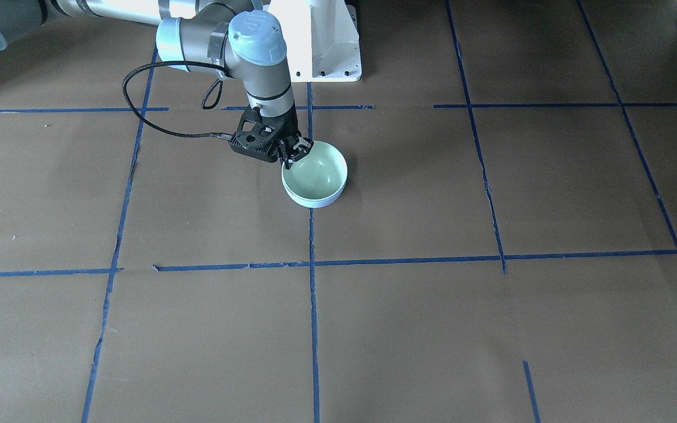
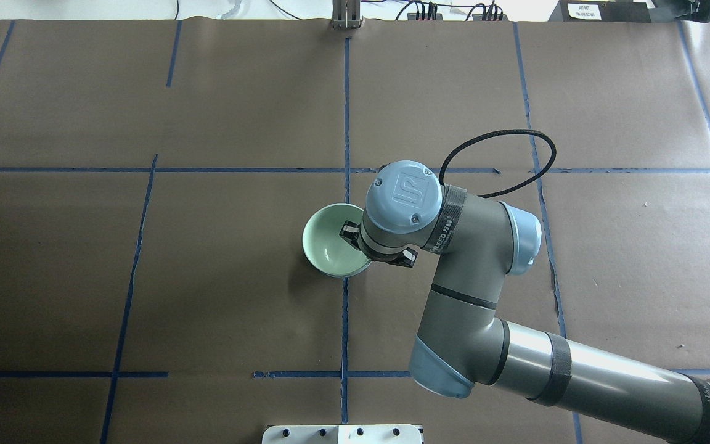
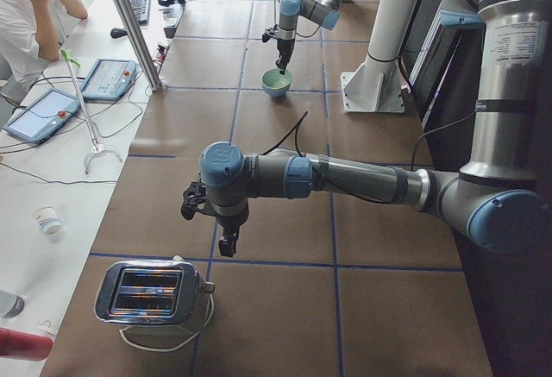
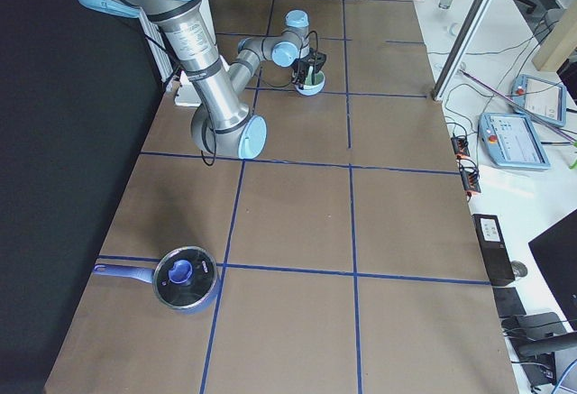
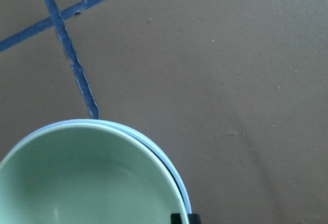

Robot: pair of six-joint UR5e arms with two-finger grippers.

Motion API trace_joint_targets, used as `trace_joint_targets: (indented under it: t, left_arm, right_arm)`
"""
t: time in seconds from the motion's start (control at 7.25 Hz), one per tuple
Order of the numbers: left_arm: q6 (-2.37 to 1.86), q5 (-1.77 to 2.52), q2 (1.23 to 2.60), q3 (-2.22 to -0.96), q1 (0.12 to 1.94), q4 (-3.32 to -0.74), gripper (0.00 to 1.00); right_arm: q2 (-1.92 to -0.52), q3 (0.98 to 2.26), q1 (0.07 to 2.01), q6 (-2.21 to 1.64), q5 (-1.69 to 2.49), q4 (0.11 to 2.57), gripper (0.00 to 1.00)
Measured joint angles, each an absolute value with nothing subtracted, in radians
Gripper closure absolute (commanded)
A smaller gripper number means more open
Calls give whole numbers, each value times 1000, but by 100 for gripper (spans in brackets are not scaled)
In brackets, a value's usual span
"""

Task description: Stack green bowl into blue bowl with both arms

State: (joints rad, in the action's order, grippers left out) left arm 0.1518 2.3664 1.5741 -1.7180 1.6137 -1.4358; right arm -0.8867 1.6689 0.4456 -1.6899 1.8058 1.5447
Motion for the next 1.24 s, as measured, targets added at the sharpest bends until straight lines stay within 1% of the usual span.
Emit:
trace_joint_targets:
  t: [0.14, 0.28, 0.69, 0.97, 1.24]
  left_arm:
    - [152, 2367, 1574, -1719, 1614, -1435, 0]
    - [152, 2367, 1574, -1720, 1614, -1435, 0]
    - [152, 2373, 1575, -1713, 1613, -1435, 0]
    - [152, 2372, 1575, -1708, 1611, -1429, 0]
    - [151, 2371, 1575, -1704, 1610, -1424, 0]
  right_arm:
    - [-887, 1667, 445, -1689, 1800, 1545, 2]
    - [-889, 1666, 445, -1686, 1795, 1545, 0]
    - [-887, 1674, 492, -1623, 1816, 1551, 0]
    - [-921, 1677, 655, -1441, 1996, 1560, 0]
    - [-1020, 1680, 872, -1098, 2175, 1604, 0]
